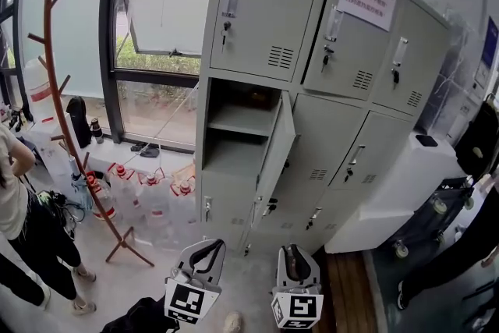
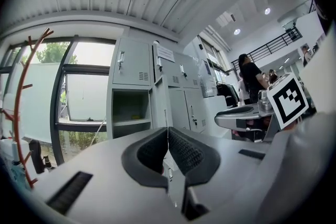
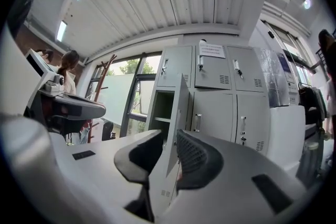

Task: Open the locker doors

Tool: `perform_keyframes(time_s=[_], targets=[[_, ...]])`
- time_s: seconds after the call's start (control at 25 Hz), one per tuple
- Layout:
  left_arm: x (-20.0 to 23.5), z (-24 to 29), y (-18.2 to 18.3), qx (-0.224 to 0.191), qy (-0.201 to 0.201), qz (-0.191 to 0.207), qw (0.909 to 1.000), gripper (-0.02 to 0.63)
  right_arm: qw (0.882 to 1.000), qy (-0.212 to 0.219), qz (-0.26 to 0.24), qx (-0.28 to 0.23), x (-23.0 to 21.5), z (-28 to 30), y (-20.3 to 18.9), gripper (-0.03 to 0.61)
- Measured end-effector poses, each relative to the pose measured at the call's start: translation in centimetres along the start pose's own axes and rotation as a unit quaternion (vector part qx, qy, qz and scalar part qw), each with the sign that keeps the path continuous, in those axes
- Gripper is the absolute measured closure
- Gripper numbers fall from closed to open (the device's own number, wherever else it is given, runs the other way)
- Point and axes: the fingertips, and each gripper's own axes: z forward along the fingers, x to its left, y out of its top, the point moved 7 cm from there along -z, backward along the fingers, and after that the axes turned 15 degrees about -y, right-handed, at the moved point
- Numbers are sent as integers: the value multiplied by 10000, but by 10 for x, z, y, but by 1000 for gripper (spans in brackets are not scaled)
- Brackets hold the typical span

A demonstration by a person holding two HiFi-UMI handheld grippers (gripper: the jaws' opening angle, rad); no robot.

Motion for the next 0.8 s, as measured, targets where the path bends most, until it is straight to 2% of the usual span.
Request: perform_keyframes(time_s=[0.2, 0.48, 0.8], targets=[[-20, -4, 3, -4, -126, -27, 9999, 591, 9999, -159, 4, 48, -11, -28, -3, 495], [-41, -9, 0, 71, -84, -87, 9999, 591, 9999, -104, -23, 51, -23, -49, -11, 562], [-53, -9, -1, 130, -48, -149, 9998, 591, 9999, -67, 6, 76, -30, -61, -13, 563]])
